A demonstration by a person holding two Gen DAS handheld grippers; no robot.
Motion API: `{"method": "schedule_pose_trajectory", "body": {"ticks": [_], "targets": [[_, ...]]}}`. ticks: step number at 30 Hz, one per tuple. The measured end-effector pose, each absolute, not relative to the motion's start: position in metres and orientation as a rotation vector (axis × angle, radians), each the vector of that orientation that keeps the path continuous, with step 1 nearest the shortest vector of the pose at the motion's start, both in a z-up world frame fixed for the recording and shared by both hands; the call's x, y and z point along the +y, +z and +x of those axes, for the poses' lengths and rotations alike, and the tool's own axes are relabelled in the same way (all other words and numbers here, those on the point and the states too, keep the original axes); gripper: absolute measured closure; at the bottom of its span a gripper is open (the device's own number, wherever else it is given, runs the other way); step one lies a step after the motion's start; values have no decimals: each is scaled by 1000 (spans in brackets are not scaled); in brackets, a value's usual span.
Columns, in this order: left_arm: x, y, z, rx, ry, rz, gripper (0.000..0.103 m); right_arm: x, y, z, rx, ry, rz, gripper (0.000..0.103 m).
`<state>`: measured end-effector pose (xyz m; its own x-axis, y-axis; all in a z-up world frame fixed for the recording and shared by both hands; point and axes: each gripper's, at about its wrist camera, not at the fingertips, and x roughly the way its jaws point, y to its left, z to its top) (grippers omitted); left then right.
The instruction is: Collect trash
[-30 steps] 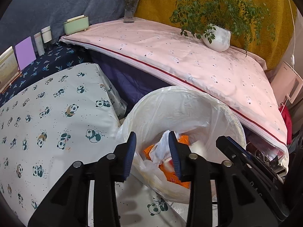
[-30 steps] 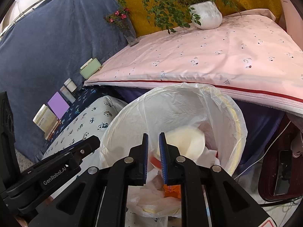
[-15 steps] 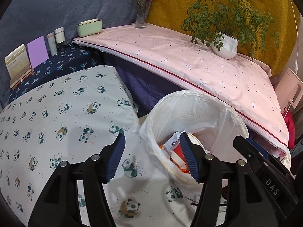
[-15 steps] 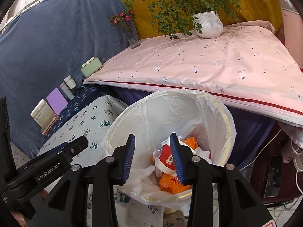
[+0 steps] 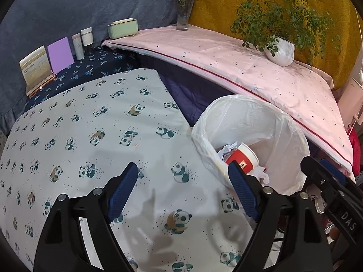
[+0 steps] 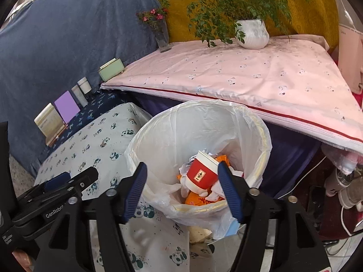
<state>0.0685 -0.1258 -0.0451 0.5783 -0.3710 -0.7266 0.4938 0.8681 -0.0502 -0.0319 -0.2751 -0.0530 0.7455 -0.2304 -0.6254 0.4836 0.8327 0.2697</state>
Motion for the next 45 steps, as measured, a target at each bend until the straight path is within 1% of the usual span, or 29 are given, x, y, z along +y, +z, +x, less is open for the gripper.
{"method": "schedule_pose_trajectory", "body": {"ticks": [5, 7, 11, 12, 14, 15, 33, 45], "targets": [[-121, -48, 61, 801, -488, 194, 21, -262, -49, -38, 629, -428, 361, 31], [-119, -49, 59, 807, -488, 196, 21, -258, -48, -39, 628, -427, 343, 21], [-115, -51, 53, 812, -479, 197, 15, -251, -47, -43, 633, -428, 313, 18], [-114, -51, 52, 811, -474, 196, 15, -250, -48, -43, 644, -429, 309, 17], [-112, -51, 49, 811, -472, 194, 15, -248, -49, -43, 663, -425, 302, 5], [-111, -51, 48, 811, -471, 197, 15, -248, -49, -44, 664, -428, 297, 7], [-101, -50, 31, 808, -460, 209, 11, -232, -47, -58, 672, -465, 217, 7], [-103, -50, 29, 817, -453, 209, 11, -227, -48, -58, 681, -455, 209, 7]]}}
